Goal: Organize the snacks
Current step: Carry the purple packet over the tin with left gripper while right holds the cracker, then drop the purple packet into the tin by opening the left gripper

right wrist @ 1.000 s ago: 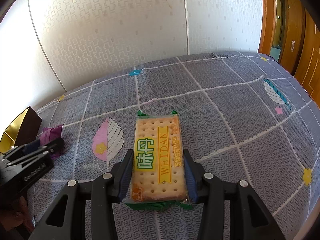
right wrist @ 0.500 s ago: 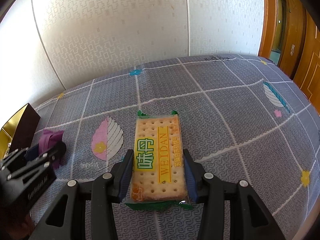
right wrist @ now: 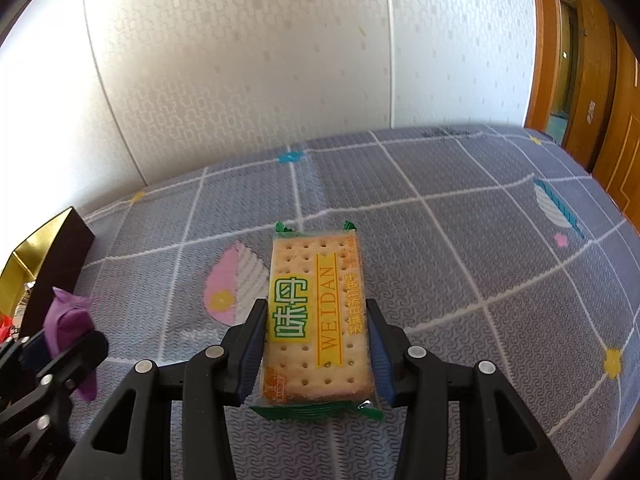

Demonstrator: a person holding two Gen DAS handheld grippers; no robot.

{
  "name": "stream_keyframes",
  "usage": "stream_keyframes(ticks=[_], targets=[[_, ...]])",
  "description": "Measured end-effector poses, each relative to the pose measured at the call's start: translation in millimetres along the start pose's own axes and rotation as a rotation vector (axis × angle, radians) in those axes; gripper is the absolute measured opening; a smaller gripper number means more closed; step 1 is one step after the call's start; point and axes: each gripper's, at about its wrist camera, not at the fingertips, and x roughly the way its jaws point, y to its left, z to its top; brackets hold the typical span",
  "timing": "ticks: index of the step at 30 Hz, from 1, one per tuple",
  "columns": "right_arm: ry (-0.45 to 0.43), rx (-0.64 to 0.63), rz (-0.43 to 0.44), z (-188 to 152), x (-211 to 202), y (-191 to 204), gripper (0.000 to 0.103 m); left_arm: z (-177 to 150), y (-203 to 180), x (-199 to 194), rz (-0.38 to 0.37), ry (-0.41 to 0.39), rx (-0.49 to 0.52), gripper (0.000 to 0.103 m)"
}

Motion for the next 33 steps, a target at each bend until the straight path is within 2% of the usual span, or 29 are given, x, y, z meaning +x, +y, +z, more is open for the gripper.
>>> stream_keyframes(ticks=[5,18,29,33], targets=[[-0.031,-0.034,0.048,-1,-5,12,0.047,-4,11,-20,0.002,-0.025,-0.008,0.038],[-0.115,-0.155,0.201,-15,-27,53,0.047,-16,76,-68,0.036,-0.089,-0.106,0.038],[-0.169,-0.205,0.276,-25,-42,75,0.047,-26,149,-94,0.123,-0.108,-0.213,0.038],[-0.184,-0.229,0.285,-28,-47,82,0.047,-30,182,-96,0.161,-0.082,-0.274,0.038]])
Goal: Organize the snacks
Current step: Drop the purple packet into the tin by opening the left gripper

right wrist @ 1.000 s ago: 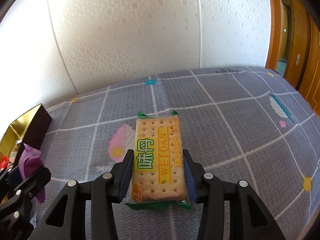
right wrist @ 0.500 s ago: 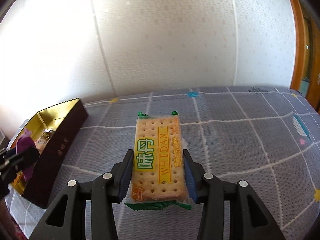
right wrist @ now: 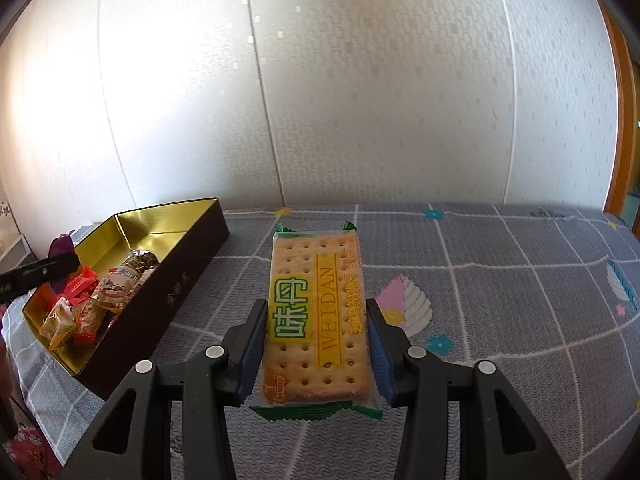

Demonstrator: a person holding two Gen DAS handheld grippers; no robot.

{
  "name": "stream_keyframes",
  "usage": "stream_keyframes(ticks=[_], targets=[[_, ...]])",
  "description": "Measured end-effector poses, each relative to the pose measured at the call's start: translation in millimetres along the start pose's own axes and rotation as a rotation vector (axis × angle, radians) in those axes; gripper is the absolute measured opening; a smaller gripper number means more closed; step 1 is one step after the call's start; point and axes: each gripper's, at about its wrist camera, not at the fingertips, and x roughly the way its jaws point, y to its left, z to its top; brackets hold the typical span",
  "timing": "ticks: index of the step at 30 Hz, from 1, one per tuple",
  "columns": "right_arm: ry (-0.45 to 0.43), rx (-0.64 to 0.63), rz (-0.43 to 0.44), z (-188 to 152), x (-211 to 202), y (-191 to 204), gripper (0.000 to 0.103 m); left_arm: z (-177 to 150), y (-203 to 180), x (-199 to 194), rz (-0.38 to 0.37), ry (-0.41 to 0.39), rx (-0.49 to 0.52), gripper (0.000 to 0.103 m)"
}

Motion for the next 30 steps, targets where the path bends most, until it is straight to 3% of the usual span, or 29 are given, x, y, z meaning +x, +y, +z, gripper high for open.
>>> stream_keyframes(ticks=[11,24,25,26,30], targets=[[0.045,-0.010,0.015,-4,4,22,0.047,17,70,31,0.087,0.115,-0.100,0.038],[0.055,0.002,0.101,-4,-3,62,0.047,40,108,79,0.139,0.246,-0.180,0.040],[0.058,0.004,0.106,-4,-4,64,0.047,40,111,82,0.147,0.249,-0.184,0.048],[0.061,0.006,0.111,-4,-3,66,0.047,40,113,82,0.155,0.247,-0.189,0.063],[0.068,0.005,0.129,-4,-4,74,0.047,34,121,66,0.156,0.193,-0.219,0.067]])
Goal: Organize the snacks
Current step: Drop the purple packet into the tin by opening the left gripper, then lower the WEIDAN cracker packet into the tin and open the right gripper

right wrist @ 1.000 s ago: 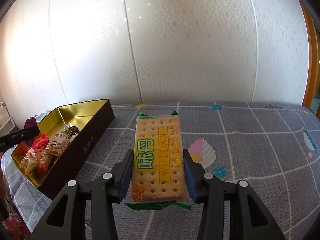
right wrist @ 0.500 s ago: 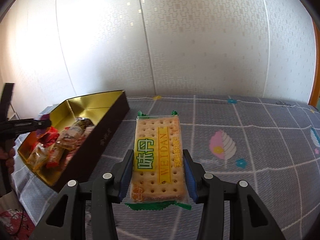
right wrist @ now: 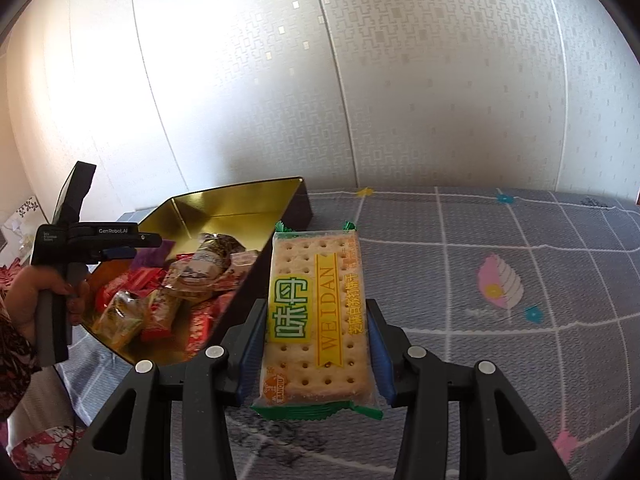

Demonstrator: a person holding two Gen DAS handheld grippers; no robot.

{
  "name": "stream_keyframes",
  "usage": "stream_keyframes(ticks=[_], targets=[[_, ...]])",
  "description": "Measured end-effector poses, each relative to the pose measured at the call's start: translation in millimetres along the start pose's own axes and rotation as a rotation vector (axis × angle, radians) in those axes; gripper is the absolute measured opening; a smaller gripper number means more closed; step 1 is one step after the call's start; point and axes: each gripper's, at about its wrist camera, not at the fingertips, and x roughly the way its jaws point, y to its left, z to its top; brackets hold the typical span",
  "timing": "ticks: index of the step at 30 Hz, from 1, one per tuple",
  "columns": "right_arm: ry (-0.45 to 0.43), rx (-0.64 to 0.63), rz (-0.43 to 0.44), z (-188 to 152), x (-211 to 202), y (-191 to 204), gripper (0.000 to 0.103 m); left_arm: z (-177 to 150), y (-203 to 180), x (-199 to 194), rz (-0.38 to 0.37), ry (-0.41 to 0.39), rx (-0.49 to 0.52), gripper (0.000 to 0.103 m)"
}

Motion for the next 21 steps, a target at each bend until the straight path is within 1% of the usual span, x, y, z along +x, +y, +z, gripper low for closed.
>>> stream_keyframes(ticks=[3,10,12,14,17,21], targets=[[0.004,-0.011,0.011,1,1,8,0.047,-11,3,-15,0.004,-0.042,0.017,0.067],[0.021,-0.036,0.033,4,5,25,0.047,-49,-1,-46,0.009,-0.144,0.108,0.069],[0.030,-0.045,0.039,5,8,31,0.047,-56,-2,-52,0.020,-0.172,0.125,0.069],[0.041,-0.056,0.041,6,10,38,0.047,-62,-2,-60,0.032,-0.199,0.146,0.074],[0.060,-0.069,0.059,8,14,47,0.047,-70,-3,-66,0.036,-0.222,0.164,0.078],[0.092,-0.087,0.087,13,20,63,0.047,-80,-3,-71,0.039,-0.221,0.171,0.079]])
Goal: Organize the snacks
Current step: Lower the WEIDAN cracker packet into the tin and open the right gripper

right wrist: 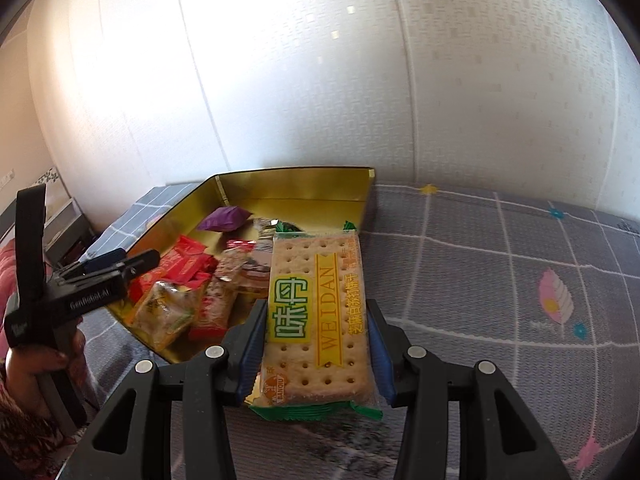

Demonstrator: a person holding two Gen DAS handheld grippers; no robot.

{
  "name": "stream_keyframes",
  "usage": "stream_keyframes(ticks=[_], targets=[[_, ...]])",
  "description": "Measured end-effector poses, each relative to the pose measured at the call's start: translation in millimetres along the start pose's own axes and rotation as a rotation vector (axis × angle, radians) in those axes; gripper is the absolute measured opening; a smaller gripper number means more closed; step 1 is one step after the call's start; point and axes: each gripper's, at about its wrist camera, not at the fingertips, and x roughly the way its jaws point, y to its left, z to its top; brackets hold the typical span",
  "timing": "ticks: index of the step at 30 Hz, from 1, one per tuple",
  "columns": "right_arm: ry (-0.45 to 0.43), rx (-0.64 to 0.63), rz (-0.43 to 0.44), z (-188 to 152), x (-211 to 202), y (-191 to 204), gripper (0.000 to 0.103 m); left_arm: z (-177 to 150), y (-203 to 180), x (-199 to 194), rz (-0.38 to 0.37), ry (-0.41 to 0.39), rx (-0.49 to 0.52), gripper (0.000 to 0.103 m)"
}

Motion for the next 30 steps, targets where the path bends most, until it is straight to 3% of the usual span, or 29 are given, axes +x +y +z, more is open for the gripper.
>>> stream_keyframes(ticks=[7,11,24,30], targets=[[0.081,-0.052,0.043,17,21,30,0.047,-6,0,-9,0.004,0.011,-0.010,0.085],[0.130,-0.056,-0.016,33,38,31,0.047,-10,1,-15,0.004,0.008,-0.019,0.091],[0.255,-0.019,-0.122,84,115,17,0.047,-11,-4,-18,0.002,-0.006,0.011,0.091],[0.288,-0.009,-0.135,89,132,12,0.049,-11,-1,-17,0.001,-0.005,0.000,0.091]])
